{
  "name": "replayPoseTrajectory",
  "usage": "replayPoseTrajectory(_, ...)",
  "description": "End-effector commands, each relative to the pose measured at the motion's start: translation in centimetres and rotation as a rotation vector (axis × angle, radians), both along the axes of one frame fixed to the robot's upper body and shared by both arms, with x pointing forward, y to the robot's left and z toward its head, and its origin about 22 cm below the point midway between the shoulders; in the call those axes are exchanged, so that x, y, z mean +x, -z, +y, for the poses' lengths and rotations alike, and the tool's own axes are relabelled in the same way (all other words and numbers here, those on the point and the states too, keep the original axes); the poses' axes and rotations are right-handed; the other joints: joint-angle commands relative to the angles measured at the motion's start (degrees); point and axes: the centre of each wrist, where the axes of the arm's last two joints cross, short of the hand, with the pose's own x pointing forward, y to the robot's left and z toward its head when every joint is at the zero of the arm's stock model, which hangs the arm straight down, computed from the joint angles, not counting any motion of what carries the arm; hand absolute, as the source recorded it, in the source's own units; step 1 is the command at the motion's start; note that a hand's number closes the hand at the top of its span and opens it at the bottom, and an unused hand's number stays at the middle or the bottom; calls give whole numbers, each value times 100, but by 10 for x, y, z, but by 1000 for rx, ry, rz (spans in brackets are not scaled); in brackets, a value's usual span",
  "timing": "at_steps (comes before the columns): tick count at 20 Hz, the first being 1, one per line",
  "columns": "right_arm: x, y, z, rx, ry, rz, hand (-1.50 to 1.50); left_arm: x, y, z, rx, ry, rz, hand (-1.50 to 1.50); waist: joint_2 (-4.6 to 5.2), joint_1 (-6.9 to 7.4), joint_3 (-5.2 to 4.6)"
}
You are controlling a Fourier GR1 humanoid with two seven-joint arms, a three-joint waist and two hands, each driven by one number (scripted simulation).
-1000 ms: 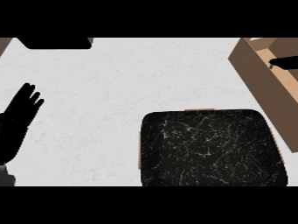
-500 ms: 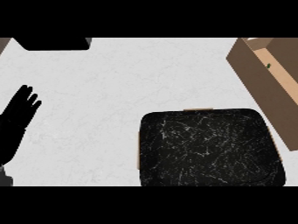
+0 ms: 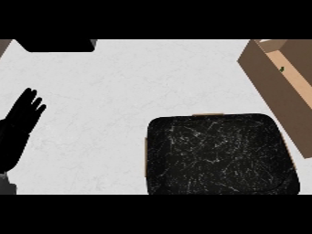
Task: Pick the bell pepper from the tray and place it in the cardboard box
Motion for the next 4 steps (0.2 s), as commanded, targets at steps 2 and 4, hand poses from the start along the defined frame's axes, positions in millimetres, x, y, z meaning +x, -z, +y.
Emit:
replayPoseTrajectory(2,-40,3,-24,-6,-18,-13,-150,7,3,0,7,0,-3,0,7,7,-1)
replayPoseTrajectory(4,-29,-15,-14,-10,-19,-3,-150,19,-5,3,3,5,-8,0,9,16,-2)
